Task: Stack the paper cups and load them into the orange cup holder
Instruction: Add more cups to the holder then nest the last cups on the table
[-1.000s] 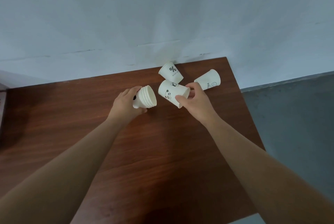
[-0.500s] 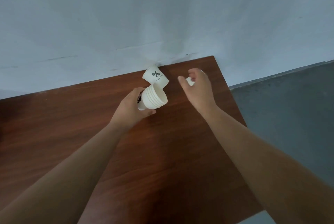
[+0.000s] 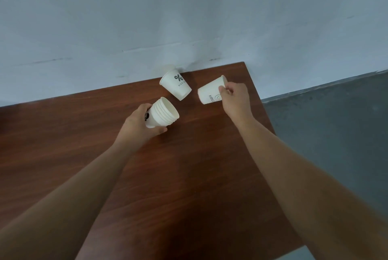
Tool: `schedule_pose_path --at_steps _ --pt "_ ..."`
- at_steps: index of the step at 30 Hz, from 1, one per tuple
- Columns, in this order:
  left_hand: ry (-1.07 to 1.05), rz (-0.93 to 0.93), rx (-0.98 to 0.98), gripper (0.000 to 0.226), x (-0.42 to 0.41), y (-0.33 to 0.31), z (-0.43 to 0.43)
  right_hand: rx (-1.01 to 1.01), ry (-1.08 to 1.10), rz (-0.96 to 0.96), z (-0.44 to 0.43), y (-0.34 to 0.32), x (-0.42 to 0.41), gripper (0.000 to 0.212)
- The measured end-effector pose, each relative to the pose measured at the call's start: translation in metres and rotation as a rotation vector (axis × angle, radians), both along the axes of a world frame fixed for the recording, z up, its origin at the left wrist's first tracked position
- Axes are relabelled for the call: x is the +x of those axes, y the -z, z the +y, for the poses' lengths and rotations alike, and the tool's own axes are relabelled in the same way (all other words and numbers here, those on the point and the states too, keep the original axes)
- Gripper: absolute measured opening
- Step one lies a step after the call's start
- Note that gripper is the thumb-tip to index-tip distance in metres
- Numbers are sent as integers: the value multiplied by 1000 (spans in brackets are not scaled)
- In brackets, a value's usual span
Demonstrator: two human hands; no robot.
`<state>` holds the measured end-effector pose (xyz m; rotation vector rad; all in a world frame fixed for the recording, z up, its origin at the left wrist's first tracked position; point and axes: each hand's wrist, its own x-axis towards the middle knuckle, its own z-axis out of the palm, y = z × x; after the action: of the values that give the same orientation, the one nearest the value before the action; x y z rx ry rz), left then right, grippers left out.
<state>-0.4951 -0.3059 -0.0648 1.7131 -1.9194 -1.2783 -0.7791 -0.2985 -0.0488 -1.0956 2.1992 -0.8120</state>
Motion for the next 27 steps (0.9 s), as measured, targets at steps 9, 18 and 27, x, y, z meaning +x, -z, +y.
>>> schedule_pose_path --at_steps 9,18,27 --pt "63 -24 -113 73 2 -20 0 -15 -364 -254 12 -58 63 20" --pt "-72 26 -90 71 39 -30 6 -64 -307 119 -26 -30 93 52" --pt "-153 -29 -50 74 92 -22 33 197 -292 197 -74 18 102 70"
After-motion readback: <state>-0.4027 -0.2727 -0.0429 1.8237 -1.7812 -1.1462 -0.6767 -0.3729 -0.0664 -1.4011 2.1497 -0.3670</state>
